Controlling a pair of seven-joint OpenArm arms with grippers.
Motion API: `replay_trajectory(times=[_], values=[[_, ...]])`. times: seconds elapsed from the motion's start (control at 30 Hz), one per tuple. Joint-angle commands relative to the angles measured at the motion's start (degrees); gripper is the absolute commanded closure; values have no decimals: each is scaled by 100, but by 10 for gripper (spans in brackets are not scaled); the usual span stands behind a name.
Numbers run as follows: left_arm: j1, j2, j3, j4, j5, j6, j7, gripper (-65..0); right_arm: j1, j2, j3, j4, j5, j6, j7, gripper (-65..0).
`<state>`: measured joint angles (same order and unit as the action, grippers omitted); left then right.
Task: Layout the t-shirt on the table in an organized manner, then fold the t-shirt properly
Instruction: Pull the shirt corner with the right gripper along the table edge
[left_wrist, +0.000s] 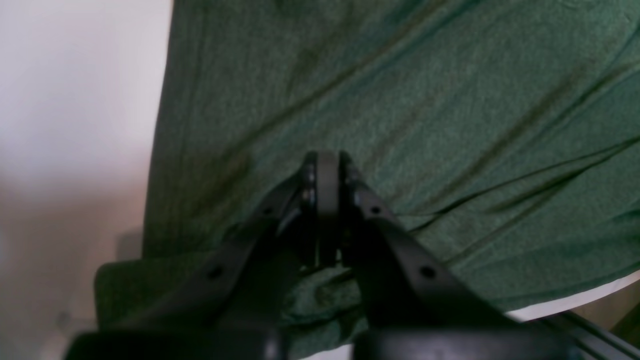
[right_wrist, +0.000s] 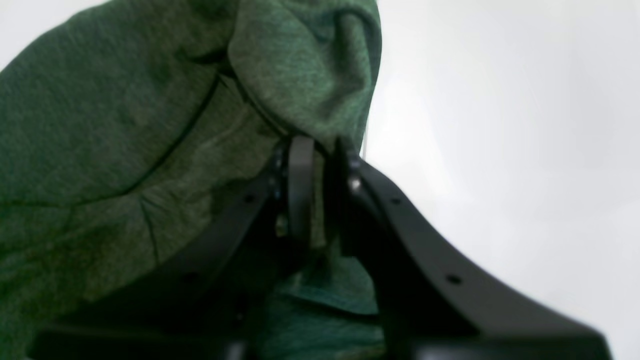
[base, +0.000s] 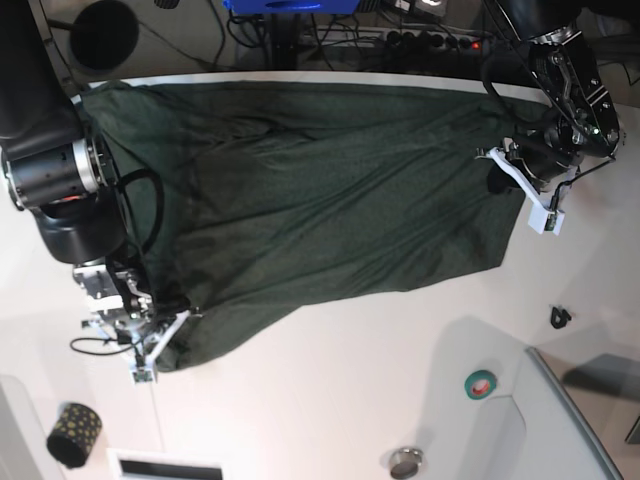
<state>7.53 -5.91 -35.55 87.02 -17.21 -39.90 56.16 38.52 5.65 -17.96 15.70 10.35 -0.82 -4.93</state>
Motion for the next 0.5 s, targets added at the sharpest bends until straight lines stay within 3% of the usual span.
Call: replay_trajectory(times=[0.0,0.1,0.27,0.47], values=[[-36,-64,-10,76,-94,-10,-91,0,222,72,7,175,-2,-28,119,-23],[-36,-64,-10,76,-94,-10,-91,0,126,239,182,526,-2,-46,84,-2],[-36,-73,-10,67,-94,-10,-100,0,-164,415,1123,1133,-28,-28,-215,-2],[-98,-73,-10,-276,-94,-10,-108,0,-780,582,1422,2610,-28,-28,-373,-2]])
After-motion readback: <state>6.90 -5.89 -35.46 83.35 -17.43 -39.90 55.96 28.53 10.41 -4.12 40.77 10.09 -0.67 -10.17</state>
